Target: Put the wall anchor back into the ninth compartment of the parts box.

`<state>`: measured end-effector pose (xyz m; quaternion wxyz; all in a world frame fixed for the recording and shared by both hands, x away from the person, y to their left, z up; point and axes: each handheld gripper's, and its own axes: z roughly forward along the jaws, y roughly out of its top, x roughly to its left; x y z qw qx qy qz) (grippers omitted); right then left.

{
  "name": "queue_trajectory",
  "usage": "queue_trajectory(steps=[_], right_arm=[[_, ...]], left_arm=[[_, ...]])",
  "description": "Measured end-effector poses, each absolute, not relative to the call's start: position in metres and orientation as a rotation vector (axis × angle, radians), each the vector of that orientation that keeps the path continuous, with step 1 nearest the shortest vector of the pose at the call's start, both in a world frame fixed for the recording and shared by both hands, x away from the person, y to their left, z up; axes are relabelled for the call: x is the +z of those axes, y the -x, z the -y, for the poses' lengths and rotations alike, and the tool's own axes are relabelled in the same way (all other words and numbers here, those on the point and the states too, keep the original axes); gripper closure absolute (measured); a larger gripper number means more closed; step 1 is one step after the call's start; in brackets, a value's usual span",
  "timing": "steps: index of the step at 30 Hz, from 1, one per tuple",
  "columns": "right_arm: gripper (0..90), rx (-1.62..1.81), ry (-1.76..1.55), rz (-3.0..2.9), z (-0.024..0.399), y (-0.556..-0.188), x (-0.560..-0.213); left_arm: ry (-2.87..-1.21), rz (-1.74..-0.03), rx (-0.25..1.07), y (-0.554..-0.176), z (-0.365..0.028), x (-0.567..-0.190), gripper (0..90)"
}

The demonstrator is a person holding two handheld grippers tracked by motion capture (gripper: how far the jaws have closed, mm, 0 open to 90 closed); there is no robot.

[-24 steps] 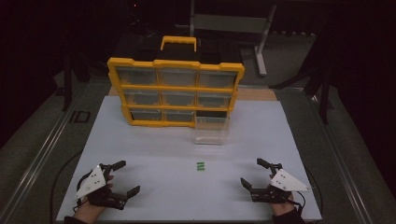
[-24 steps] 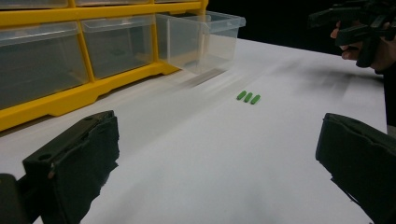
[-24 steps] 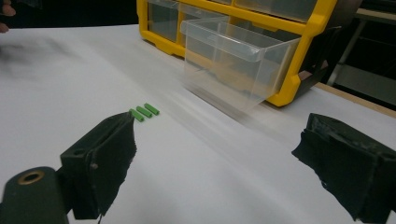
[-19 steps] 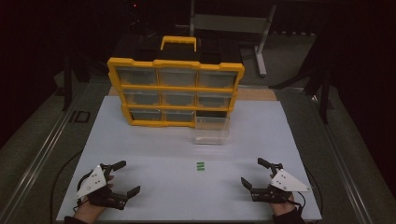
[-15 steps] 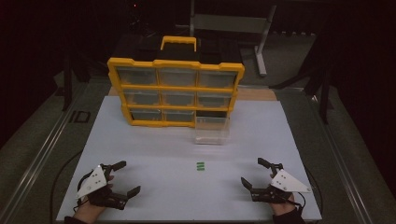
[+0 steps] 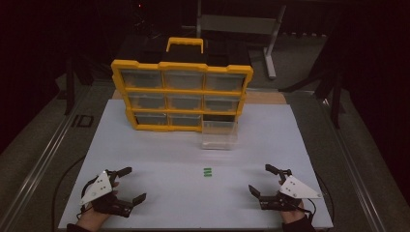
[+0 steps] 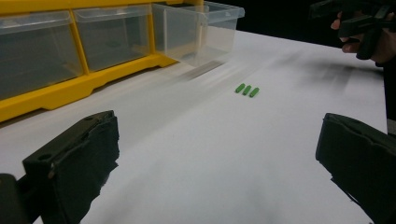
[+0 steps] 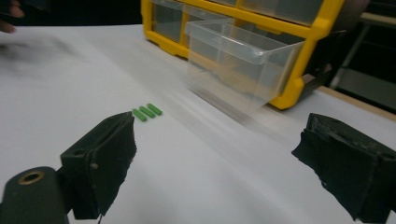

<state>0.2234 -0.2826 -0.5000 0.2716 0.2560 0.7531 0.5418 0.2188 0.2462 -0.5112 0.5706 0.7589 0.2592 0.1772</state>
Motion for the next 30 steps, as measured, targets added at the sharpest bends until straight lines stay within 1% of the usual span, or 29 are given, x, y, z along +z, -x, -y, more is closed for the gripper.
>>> queue_trajectory(steps=[9,14,18,29,30], right_arm=[[9.9,1.459,-0.693,-2.025,0.281,-0.223,-0.5],[9.9,1.461,-0.692,-2.022,0.281,-0.223,-0.499],[9.9,1.465,-0.682,-2.024,0.28,-0.223,-0.499],[9.9,1.471,-0.675,-2.034,0.28,-0.224,-0.499],[9.9,1.474,-0.678,-2.03,0.28,-0.223,-0.499]], left_arm=[[-1.757,-0.582,0.392,-0.225,-0.241,-0.498,0.1],[-1.758,-0.547,0.317,-0.229,-0.234,-0.483,0.1],[-1.802,-0.484,0.32,-0.235,-0.225,-0.468,0.1],[-1.832,-0.396,0.302,-0.253,-0.202,-0.443,0.1],[-1.841,-0.367,0.296,-0.257,-0.195,-0.437,0.1]])
